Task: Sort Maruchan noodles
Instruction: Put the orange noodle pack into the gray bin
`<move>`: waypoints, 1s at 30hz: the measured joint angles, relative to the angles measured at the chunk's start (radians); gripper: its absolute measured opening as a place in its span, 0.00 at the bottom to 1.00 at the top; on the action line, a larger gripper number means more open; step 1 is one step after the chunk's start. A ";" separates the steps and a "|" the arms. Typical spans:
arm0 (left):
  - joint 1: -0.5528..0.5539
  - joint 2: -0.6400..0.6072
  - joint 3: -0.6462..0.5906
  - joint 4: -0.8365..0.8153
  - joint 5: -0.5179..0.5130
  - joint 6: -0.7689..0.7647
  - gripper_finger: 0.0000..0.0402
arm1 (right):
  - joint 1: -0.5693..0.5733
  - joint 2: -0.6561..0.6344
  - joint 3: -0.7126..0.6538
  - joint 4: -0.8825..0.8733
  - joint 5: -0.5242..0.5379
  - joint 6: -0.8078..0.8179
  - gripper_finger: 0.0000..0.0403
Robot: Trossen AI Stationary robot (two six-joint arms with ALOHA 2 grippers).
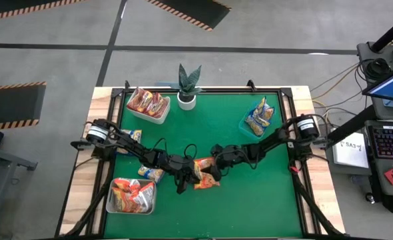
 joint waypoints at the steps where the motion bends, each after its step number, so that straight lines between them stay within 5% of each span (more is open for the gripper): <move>1: 0.000 0.000 0.000 -0.001 0.000 0.000 0.09 | 0.000 0.001 0.003 0.000 -0.002 -0.001 0.62; 14: 0.004 -0.018 -0.004 0.003 0.033 0.009 0.09 | 0.000 -0.019 0.005 0.001 -0.047 -0.071 0.06; 24: 0.015 -0.247 -0.010 -0.280 0.007 0.141 0.09 | 0.000 -0.075 0.005 -0.013 -0.039 -0.212 0.04; 30: 0.015 -0.425 -0.010 -0.296 -0.028 0.276 0.09 | 0.014 -0.144 0.004 -0.021 -0.033 -0.394 0.04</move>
